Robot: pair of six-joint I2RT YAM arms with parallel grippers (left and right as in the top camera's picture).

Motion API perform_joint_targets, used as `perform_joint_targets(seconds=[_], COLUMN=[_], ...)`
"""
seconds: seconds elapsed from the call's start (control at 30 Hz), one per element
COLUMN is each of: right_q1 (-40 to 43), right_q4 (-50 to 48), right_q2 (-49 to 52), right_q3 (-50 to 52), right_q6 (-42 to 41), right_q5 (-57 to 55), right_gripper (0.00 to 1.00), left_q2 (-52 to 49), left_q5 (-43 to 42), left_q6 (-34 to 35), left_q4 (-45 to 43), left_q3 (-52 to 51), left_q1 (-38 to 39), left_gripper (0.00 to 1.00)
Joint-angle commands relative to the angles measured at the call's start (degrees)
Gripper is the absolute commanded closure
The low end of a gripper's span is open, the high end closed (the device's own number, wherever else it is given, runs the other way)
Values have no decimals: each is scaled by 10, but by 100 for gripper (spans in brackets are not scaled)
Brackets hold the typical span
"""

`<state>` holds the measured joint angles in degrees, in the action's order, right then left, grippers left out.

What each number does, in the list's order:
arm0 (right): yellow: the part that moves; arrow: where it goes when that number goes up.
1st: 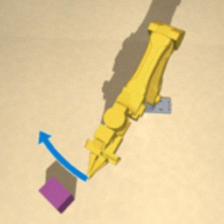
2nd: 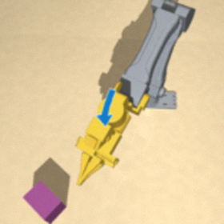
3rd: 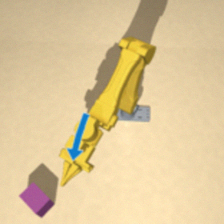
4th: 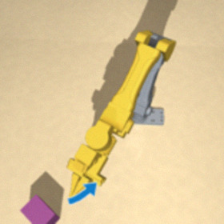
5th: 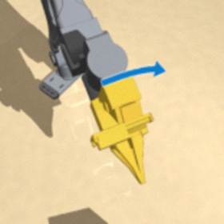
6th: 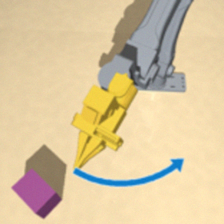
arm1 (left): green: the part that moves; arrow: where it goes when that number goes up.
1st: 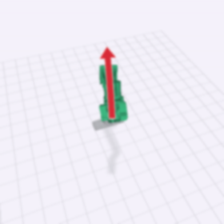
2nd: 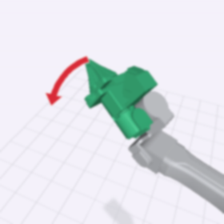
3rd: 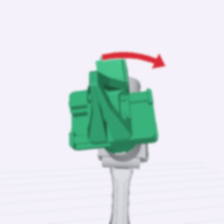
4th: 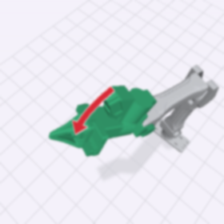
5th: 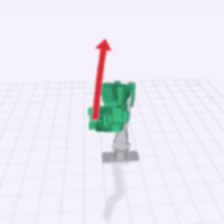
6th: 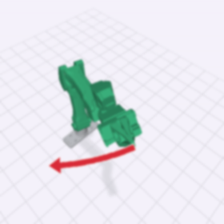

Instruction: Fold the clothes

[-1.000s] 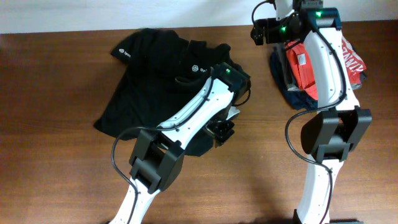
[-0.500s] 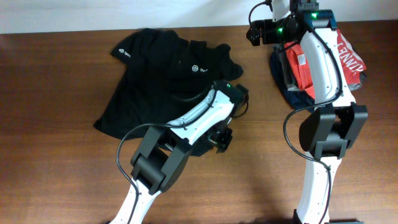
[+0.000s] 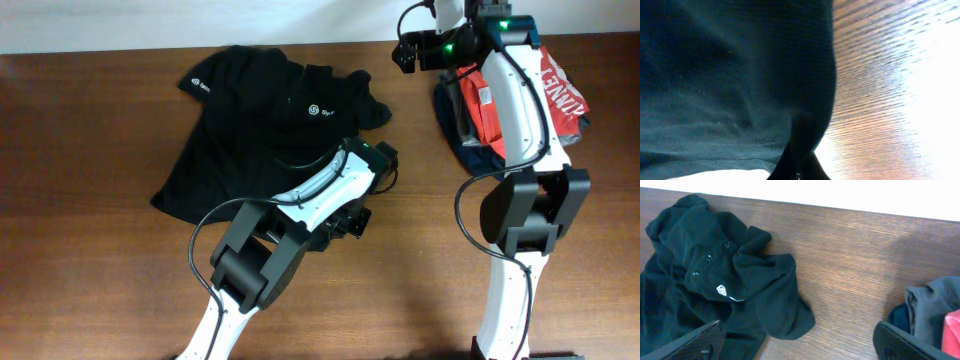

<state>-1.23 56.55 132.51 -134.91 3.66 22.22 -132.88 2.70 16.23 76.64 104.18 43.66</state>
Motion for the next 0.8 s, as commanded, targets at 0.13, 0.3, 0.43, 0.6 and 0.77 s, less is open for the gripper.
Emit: perform_joint_targets(seconds=[0.13,0.3,0.43,0.6,0.77], right_q1=[-19,-26,-25,-28,-41], right_q4=[-22,-37,-48,-43,-31], right_q2=[23,61,95,125,144], right_q3=[-13,-13,-13,-13,-12], right_q6=[-10,-18,-38,-57,-57], right_q5=[14,28,40,77,90], right_gripper=[4,4,4,5,10], left_q2=[-3,-2,-2,-2,-2], left_q5=[34,34,38,38,39], left_q6=[23,24,24,24,24], left_q4=[8,8,14,13,13], left_q3=[-4,-4,-4,-4,-4], left_q1=[-3,-3,-3,-3,-3], left_gripper=[99,99,99,99,99])
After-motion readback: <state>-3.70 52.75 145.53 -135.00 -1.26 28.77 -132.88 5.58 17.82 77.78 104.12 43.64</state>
